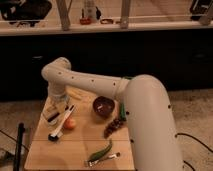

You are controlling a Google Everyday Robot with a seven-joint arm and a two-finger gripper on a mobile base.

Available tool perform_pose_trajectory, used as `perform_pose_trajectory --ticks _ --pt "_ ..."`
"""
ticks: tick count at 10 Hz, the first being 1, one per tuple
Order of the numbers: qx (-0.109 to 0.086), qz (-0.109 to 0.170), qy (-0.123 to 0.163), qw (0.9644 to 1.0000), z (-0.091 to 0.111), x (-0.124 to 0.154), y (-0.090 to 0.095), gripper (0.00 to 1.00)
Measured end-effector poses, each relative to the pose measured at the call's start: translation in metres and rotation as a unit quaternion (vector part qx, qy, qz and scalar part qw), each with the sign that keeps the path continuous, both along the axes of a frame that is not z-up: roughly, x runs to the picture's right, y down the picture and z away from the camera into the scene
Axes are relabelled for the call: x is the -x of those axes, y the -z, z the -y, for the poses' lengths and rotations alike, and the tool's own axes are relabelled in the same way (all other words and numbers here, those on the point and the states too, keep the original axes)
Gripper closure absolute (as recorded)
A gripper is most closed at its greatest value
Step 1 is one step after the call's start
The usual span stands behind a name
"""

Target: Place eraser in paper cup

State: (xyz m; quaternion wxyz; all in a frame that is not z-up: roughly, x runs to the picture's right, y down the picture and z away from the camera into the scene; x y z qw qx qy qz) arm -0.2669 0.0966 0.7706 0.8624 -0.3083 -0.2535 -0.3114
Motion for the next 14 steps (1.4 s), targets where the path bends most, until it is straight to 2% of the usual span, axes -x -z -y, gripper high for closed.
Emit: perform_pose_trajectory --ticks 5,14 --pt "-0.006 0.019 0.041 0.9989 0.008 0.012 0.001 1.00" --pt "0.003 0.040 0.081 0.9959 0.002 0.027 -0.002 1.00"
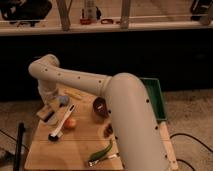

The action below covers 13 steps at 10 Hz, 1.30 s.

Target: Place eraser in paper cup

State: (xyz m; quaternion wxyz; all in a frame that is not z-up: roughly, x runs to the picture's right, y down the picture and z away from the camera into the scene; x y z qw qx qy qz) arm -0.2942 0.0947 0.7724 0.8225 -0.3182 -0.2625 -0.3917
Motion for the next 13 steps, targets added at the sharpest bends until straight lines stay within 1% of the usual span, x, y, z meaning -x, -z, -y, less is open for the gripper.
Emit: perform_pose_trajectory --ticks 5,6,7,8,10,11,13 --pt "0.004 0.008 0.015 0.9998 -0.005 0.012 -0.002 0.99" --pt "0.007 0.008 0.015 0.9998 -0.006 0.014 -0.003 0.93" --pt "0.009 0.008 0.015 0.9998 -0.007 0.016 -0.003 0.83" --pt "0.012 0.008 0.015 0.9998 -0.008 0.019 -0.004 0.70" --pt "0.016 0.007 0.013 0.9998 -0.011 0.021 -0.006 0.53" --pt "0.019 0.004 0.011 0.9998 -0.012 0.020 -0.008 0.42" --pt "0.021 -0.001 0.008 0.9997 -0.014 0.016 -0.009 0.25"
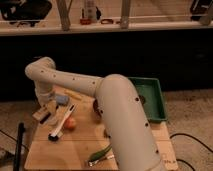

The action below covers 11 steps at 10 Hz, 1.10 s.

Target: Place eraser in paper cup

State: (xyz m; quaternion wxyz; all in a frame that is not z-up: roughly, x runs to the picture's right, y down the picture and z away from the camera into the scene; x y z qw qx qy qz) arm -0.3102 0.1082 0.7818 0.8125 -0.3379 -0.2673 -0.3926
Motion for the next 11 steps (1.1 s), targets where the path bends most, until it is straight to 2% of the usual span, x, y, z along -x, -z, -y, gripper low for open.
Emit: perform_pose_trajectory --ticks 1,11 --pt "0.001 -0.002 -0.002 1.0000 0.000 -0.002 0.000 0.20" --pt "-0.007 -0.008 -0.016 0.9998 0.006 -0.014 0.005 0.20"
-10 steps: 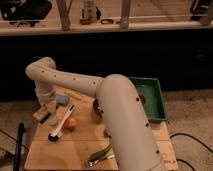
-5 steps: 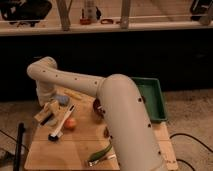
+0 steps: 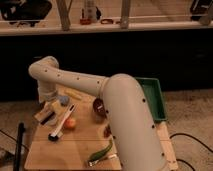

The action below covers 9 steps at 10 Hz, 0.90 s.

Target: Place eraser in paper cup

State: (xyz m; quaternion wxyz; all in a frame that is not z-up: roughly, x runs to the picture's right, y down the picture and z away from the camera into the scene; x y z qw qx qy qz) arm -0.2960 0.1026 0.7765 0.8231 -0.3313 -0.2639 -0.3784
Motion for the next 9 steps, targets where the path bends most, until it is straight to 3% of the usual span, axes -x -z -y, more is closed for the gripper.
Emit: perform_pose_trajectory --ticks 9 --pt "-0.011 0.006 -0.007 0.9999 -0.0048 0.0003 0.0076 0.20"
